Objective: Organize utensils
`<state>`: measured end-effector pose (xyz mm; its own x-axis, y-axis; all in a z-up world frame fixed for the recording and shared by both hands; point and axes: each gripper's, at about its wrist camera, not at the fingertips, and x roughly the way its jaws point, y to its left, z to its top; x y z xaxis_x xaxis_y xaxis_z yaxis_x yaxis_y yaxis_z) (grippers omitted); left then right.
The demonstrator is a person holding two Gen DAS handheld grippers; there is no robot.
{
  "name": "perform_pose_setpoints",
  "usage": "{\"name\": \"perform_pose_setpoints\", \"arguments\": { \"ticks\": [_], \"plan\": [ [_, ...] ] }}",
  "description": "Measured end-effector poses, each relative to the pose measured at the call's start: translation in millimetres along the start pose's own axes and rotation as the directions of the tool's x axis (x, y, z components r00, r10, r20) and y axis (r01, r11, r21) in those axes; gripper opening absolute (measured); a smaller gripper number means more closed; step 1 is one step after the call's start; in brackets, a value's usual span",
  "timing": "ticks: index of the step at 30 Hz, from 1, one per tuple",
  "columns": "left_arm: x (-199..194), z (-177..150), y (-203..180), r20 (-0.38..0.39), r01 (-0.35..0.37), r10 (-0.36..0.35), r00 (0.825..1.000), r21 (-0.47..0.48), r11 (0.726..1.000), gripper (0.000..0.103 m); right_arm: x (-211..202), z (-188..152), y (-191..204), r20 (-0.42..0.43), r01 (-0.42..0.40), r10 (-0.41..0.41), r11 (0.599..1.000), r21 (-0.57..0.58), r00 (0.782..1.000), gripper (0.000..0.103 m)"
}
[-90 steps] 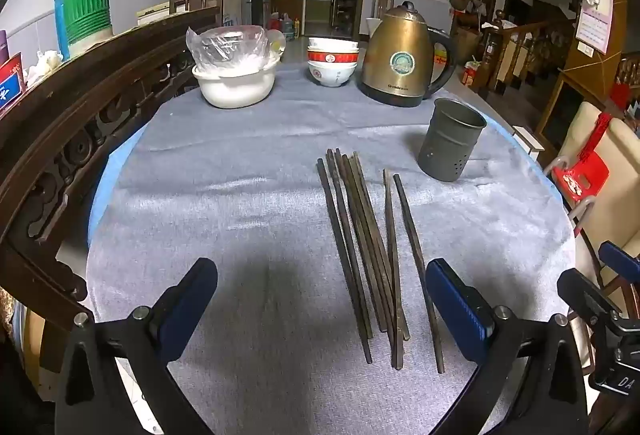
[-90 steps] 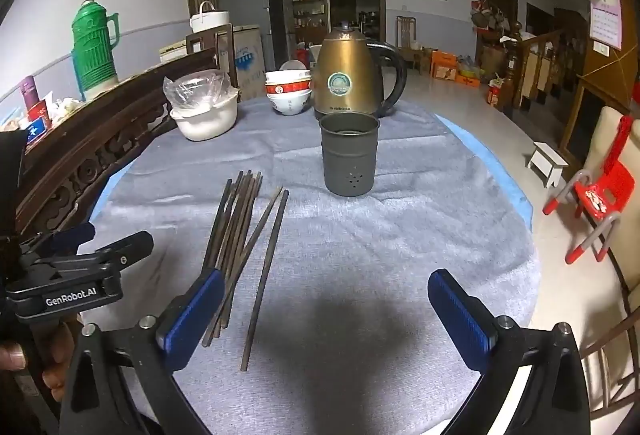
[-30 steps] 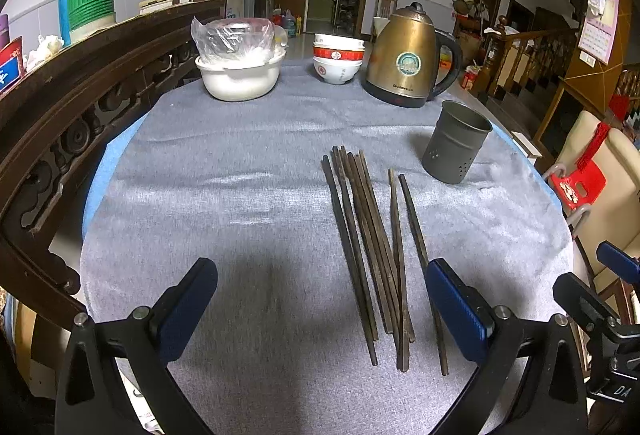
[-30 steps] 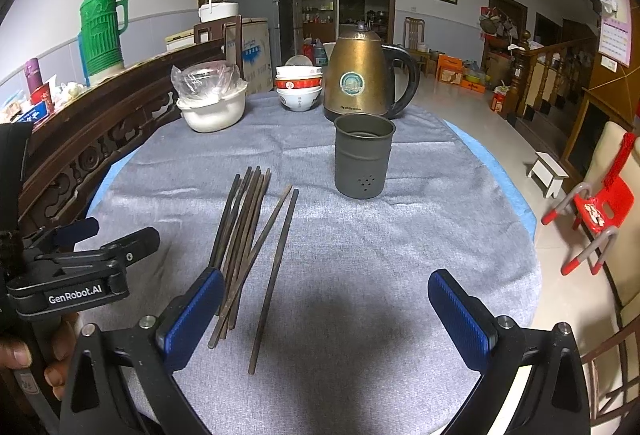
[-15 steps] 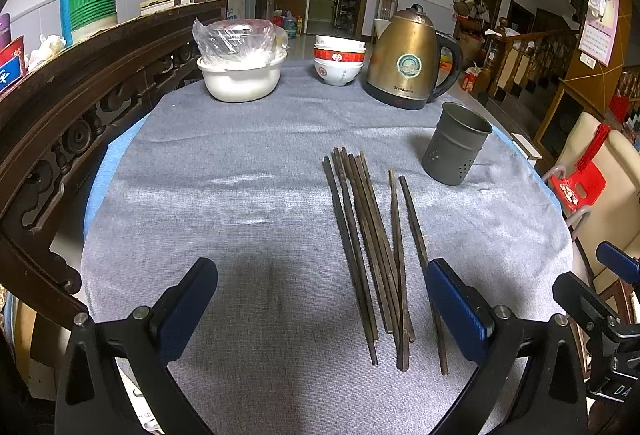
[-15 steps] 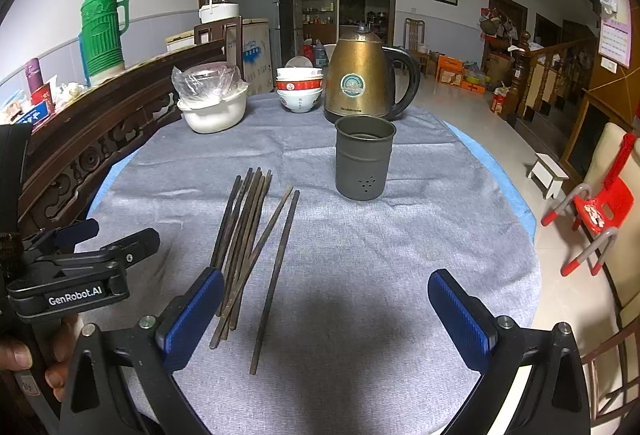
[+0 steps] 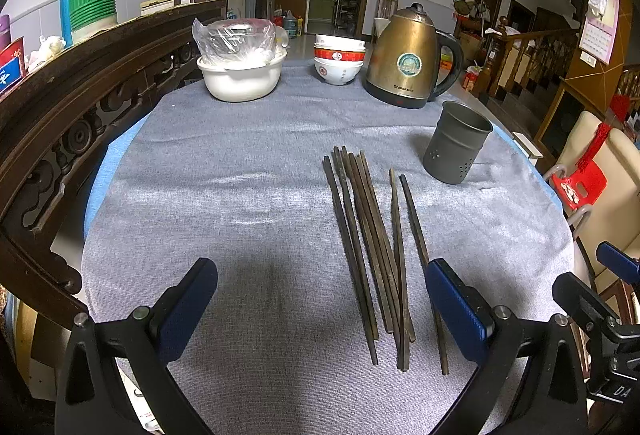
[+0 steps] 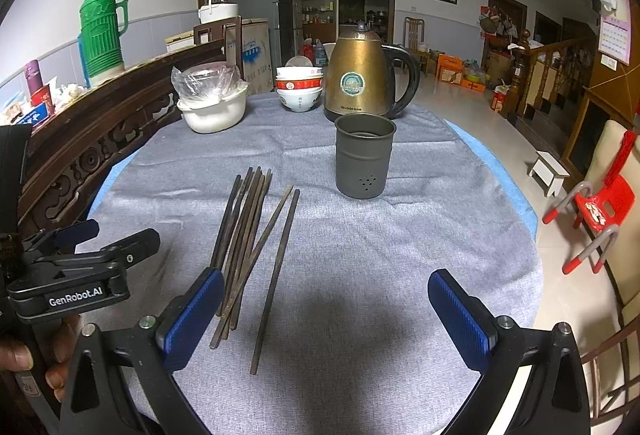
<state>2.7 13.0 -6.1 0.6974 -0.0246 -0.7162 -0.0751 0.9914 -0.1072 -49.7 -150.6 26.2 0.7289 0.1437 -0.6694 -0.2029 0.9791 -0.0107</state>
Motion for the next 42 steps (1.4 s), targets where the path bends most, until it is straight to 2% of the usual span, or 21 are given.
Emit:
{"name": "perform_pose_setpoints", "arguments": {
  "ticks": [15, 19, 23, 27, 29, 31, 33, 36, 37, 39, 42],
  "plan": [
    [-4, 1, 1, 0.021, -0.009, 0.009, 1.0, 0.003, 1.0, 0.103, 1, 2, -1, 0.003, -0.001, 0.001, 1.0, 0.002, 1.0, 0.103],
    [4, 0, 15, -0.027, -0.027, 0.026, 0.999, -0.024, 0.999, 0.103, 18, 4, -5, -0.063, -0.046, 0.047, 0.999, 0.019, 0.997, 0.103],
    [19, -7, 39, -0.092, -0.056, 0.048, 0.995, -0.094, 0.994, 0.103, 54, 10, -17, -0.17, -0.112, 0.132, 0.986, 0.12, 0.977, 0.103],
    [31, -14, 57, -0.148, -0.078, 0.057, 0.987, -0.142, 0.987, 0.103, 104, 23, -23, -0.272, -0.179, 0.242, 0.955, 0.238, 0.931, 0.102],
    [36, -16, 61, -0.167, -0.084, 0.059, 0.984, -0.147, 0.986, 0.103, 127, 30, -22, -0.315, -0.186, 0.27, 0.944, 0.273, 0.91, 0.095],
    [41, -16, 64, -0.185, -0.088, 0.06, 0.981, -0.146, 0.985, 0.103, 151, 37, -22, -0.357, -0.188, 0.3, 0.93, 0.315, 0.884, 0.073],
    [46, -15, 65, -0.2, -0.087, 0.057, 0.978, -0.142, 0.986, 0.103, 177, 44, -19, -0.414, -0.174, 0.31, 0.926, 0.334, 0.856, 0.062],
    [53, -12, 66, -0.22, -0.083, 0.052, 0.974, -0.13, 0.988, 0.103, 200, 51, -10, -0.461, -0.159, 0.299, 0.935, 0.318, 0.835, 0.057],
    [56, -10, 65, -0.227, -0.081, 0.05, 0.972, -0.125, 0.989, 0.103, 206, 53, -7, -0.475, -0.157, 0.299, 0.936, 0.314, 0.828, 0.049],
    [61, -8, 64, -0.239, -0.074, 0.044, 0.97, -0.121, 0.99, 0.103, 216, 55, 0, -0.501, -0.155, 0.295, 0.941, 0.302, 0.814, 0.04],
    [71, 0, 60, -0.262, -0.067, 0.035, 0.964, -0.114, 0.991, 0.103, 228, 56, 8, -0.533, -0.15, 0.277, 0.951, 0.269, 0.799, 0.035]
  ]
}}
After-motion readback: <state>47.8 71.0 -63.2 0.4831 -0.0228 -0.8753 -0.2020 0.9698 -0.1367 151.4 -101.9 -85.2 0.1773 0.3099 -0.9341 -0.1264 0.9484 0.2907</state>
